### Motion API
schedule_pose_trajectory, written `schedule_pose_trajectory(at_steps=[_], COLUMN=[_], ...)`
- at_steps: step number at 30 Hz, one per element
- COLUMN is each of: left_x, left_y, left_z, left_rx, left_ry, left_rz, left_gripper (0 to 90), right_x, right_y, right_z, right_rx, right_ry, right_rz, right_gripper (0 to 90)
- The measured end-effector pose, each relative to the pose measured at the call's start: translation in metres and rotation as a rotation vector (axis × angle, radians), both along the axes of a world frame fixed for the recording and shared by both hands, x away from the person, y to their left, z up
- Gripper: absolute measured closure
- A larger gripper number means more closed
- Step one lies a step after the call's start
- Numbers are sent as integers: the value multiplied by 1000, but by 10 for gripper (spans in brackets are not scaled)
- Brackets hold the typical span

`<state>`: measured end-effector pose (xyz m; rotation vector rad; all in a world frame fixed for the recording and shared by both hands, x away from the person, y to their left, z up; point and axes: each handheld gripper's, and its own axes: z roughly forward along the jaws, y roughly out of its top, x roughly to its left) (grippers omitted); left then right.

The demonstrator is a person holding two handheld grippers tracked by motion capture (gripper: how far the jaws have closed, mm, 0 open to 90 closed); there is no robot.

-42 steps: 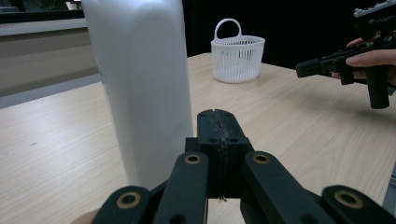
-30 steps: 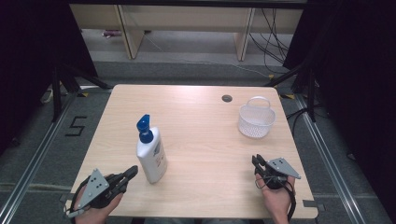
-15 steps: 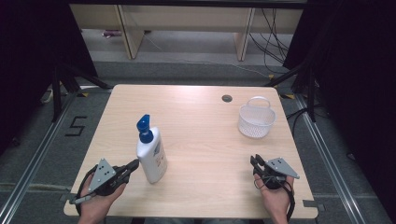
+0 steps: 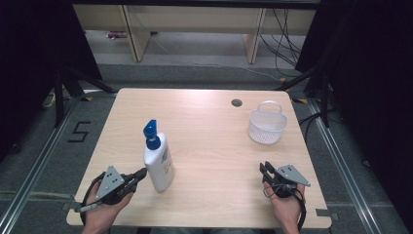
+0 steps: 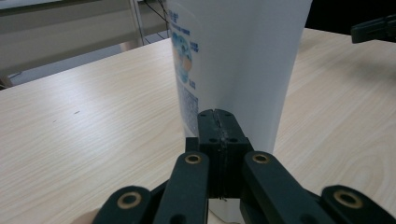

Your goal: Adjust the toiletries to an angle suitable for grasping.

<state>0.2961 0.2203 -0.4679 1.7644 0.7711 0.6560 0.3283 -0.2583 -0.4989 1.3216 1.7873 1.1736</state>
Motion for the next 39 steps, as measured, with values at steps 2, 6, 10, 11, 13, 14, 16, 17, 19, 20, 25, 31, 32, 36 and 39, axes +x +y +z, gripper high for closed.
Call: schedule_pose_trajectory(at_steps=[2, 6, 10, 11, 13, 14, 16, 17, 19, 20, 25, 31, 32, 36, 39], left_x=[1, 2, 2, 2, 3, 3, 5, 6, 8, 10, 21, 28, 28, 22, 14], left_y=[-3, -10, -16, -22, -28, -32, -41, -45, -52, -57, -81, -97, -98, -92, -81], left_z=[0, 3, 4, 5, 6, 6, 6, 7, 8, 8, 10, 11, 11, 12, 10], left_rx=[2, 15, 18, 20, 14, 6, 7, 5, 9, 8, 22, 33, 35, 8, -18], left_ry=[-7, -8, -9, -6, -2, -1, 2, 3, 0, -1, -10, -28, -30, -43, -66], left_rz=[-15, -35, -55, -70, -90, -102, -124, -130, -139, -144, -167, -178, -178, -174, -170], left_gripper=[897, 897, 897, 897, 897, 897, 897, 897, 897, 897, 896, 896, 896, 888, 848], right_x=[0, 1, -2, -2, 0, -1, -1, -1, -2, -1, -3, -5, -3, -6, -9], right_y=[0, 2, 4, 4, 1, 1, 2, 3, 4, 2, 6, 9, 8, 14, 28], right_z=[0, -1, 0, 0, 0, 0, 0, 0, 1, 1, 3, 6, 6, 12, 23], right_rx=[1, 25, 41, 44, 8, 10, 9, 25, 33, 1, 41, 42, 11, 26, 26], right_ry=[4, -11, 21, 23, -8, -7, -12, -2, 10, -16, 13, 11, -20, -20, -53], right_rz=[6, 4, -20, -22, -7, -7, -6, -1, -13, -2, -8, -2, 9, 27, 41], right_gripper=[739, 737, 736, 734, 733, 732, 731, 731, 727, 724, 713, 695, 690, 652, 601])
